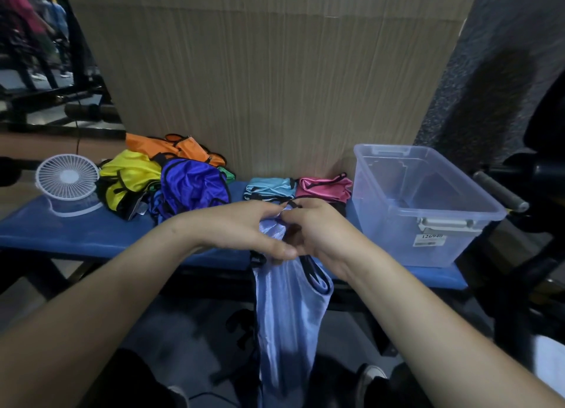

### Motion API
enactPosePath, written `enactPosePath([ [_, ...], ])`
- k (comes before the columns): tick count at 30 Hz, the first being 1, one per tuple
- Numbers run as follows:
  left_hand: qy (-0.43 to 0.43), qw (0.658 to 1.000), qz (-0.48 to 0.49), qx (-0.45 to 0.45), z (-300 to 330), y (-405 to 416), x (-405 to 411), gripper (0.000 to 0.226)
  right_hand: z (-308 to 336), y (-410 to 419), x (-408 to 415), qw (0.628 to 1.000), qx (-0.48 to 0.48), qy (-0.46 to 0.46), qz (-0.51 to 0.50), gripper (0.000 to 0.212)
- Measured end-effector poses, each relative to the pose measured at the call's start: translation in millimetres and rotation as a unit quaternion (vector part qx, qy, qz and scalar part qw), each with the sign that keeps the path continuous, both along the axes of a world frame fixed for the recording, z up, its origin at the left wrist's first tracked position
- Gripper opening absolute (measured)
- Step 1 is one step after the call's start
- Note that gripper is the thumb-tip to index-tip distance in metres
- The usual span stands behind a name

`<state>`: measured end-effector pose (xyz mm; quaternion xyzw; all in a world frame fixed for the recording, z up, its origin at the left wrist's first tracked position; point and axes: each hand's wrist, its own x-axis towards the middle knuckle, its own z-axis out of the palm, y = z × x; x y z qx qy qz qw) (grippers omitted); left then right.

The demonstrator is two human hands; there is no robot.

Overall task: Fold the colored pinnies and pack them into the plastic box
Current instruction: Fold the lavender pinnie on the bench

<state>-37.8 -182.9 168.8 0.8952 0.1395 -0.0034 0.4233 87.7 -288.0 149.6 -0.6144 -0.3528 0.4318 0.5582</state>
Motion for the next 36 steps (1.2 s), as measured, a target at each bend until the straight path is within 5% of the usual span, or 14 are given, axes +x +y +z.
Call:
enactPosePath([
  [14, -0.010, 0.999, 0.036, 0.027, -12, 27, -13, 0.031, 3, -10, 12, 0.992, -0.018, -0.087, 0.095, 0.020],
  [21, -0.003, 0.991, 0.050, 0.122, -6, 36, -13, 0.004, -5, -7, 12, 0.974, -0.027, -0.227, 0.007, 0.009],
  [26, 0.003, 0.970, 0.067, 0.232, -13, 41, -21, 0.011, -12, -4, 23, 0.935, 0.017, -0.348, -0.070, 0.019],
  [36, -0.041, 0.972, 0.114, 0.202, -21, 33, -19, 0.025, -18, 7, 20, 0.920, 0.074, -0.378, -0.067, 0.020],
])
